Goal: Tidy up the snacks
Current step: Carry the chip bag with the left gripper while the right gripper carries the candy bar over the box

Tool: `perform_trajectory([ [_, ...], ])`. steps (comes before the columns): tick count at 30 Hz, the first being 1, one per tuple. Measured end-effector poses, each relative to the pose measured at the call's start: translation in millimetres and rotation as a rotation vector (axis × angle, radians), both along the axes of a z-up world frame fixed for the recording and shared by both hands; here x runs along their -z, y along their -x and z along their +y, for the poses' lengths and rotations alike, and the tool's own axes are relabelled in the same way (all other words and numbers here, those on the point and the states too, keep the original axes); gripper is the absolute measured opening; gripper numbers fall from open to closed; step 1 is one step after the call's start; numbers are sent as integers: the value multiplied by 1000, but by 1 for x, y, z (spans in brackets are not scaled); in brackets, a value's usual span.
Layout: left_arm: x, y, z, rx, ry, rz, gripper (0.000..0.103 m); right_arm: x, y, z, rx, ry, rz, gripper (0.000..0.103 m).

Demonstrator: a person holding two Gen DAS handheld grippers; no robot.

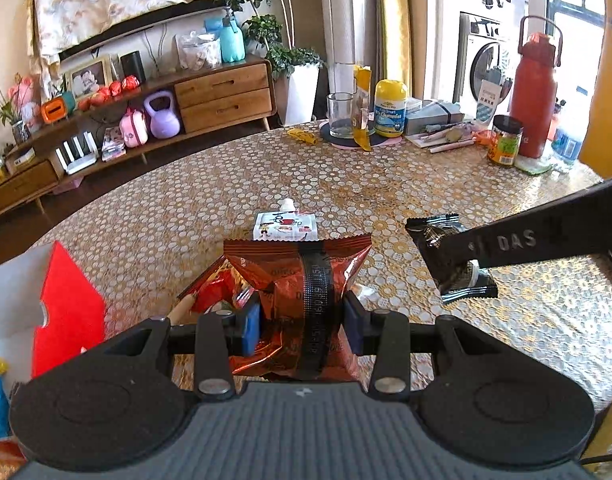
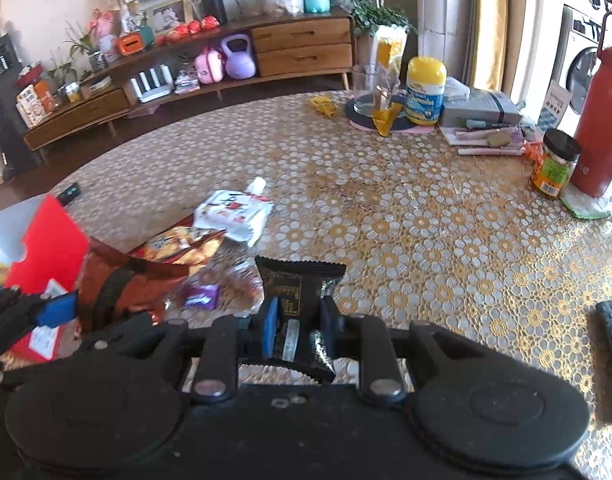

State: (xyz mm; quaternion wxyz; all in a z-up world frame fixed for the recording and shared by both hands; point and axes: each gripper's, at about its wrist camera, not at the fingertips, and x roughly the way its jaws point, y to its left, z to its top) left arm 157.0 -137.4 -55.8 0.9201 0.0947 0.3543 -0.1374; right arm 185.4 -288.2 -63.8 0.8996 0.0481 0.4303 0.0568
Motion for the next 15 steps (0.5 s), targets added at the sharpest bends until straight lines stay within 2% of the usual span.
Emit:
perform_trajectory([
  [15, -44, 40, 71, -72, 60, 77, 40, -57, 71, 40, -122, -11, -86, 21],
])
